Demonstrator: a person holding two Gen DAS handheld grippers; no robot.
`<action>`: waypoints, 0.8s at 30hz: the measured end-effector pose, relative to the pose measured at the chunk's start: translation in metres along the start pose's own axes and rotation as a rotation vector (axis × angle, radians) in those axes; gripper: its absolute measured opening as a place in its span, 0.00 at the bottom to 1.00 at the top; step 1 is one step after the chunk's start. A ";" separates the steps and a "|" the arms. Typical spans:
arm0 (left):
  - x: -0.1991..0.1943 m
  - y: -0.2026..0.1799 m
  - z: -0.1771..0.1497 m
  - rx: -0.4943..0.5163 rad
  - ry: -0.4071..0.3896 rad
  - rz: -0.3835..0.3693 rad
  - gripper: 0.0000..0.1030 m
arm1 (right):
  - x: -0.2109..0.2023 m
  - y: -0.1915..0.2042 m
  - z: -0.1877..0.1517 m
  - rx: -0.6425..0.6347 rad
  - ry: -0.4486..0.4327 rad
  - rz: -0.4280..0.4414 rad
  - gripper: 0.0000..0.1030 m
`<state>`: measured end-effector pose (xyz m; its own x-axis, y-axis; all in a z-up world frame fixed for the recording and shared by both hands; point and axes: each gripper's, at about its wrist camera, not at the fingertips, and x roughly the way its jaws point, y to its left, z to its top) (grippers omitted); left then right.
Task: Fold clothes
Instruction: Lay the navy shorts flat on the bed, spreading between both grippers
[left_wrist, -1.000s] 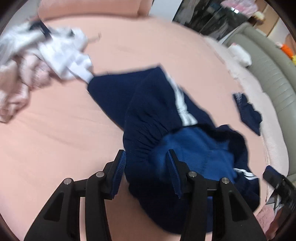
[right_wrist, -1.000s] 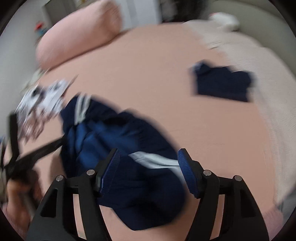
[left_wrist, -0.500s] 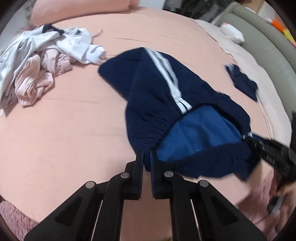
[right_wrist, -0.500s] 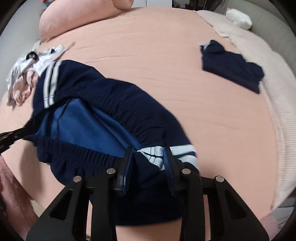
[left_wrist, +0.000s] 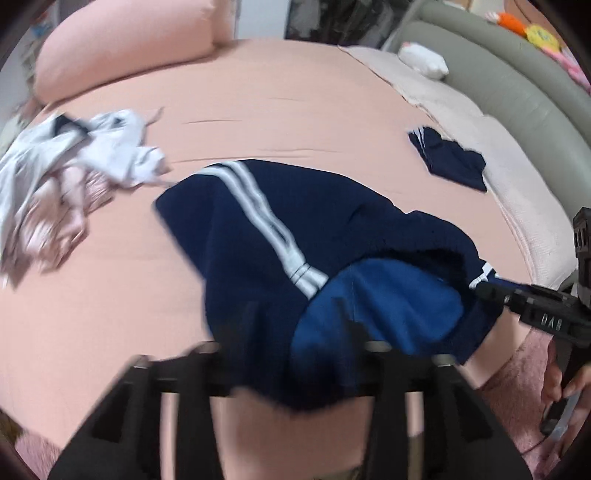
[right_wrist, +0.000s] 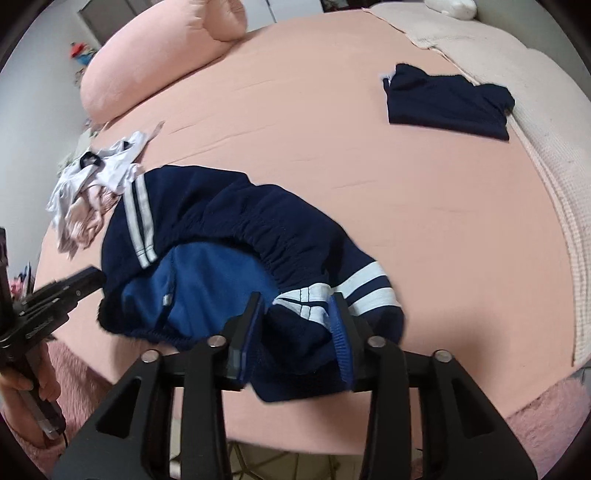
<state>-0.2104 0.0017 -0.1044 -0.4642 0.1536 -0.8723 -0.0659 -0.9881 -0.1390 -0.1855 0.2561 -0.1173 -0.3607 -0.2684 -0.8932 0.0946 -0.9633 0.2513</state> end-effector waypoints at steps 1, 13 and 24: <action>0.012 -0.003 0.002 0.013 0.021 0.007 0.47 | 0.007 0.003 -0.002 0.003 0.019 -0.002 0.39; 0.010 0.044 -0.059 -0.057 0.144 0.067 0.04 | 0.004 0.013 -0.039 -0.077 0.024 -0.057 0.38; 0.034 -0.002 -0.027 0.135 0.099 0.021 0.49 | 0.004 0.021 -0.037 -0.031 0.057 0.008 0.44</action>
<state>-0.2027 0.0096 -0.1465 -0.3780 0.1264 -0.9172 -0.1781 -0.9821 -0.0620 -0.1505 0.2341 -0.1295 -0.3067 -0.2747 -0.9113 0.1261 -0.9607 0.2472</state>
